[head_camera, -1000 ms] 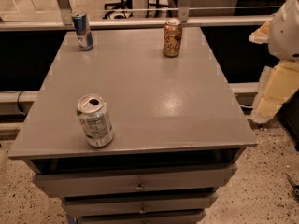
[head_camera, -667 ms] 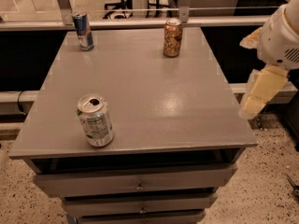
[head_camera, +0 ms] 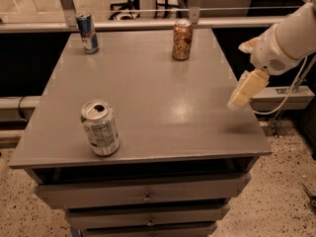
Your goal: Move orange can near 7up can
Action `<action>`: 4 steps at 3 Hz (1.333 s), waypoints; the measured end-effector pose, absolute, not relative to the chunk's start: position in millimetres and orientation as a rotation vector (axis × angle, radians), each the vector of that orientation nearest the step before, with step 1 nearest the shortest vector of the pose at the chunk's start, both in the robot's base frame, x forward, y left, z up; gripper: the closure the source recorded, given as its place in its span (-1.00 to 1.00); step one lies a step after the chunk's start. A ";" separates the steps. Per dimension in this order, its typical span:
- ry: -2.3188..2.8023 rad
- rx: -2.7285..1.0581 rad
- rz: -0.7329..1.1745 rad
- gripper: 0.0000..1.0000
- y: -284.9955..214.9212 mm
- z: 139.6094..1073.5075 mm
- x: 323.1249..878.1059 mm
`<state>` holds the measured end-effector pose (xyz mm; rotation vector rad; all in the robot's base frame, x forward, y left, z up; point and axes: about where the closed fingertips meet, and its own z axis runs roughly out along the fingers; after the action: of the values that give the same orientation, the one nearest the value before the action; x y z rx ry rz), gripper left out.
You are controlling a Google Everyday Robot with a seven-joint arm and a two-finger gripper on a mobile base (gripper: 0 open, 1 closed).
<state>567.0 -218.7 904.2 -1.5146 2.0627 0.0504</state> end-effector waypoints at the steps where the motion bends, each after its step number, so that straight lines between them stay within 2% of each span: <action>1: 2.008 -1.412 0.143 -1.00 -223.2 863.7 633.3; 3: 1.948 -1.346 0.163 -1.00 -219.0 867.0 649.0; 4: 1.763 -1.213 0.209 -1.00 -199.8 884.5 703.1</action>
Offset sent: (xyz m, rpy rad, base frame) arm 0.0579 -0.0059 -0.0300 0.1098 -0.0409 -0.0189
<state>703.1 -199.8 884.5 -1.2135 1.7630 0.2087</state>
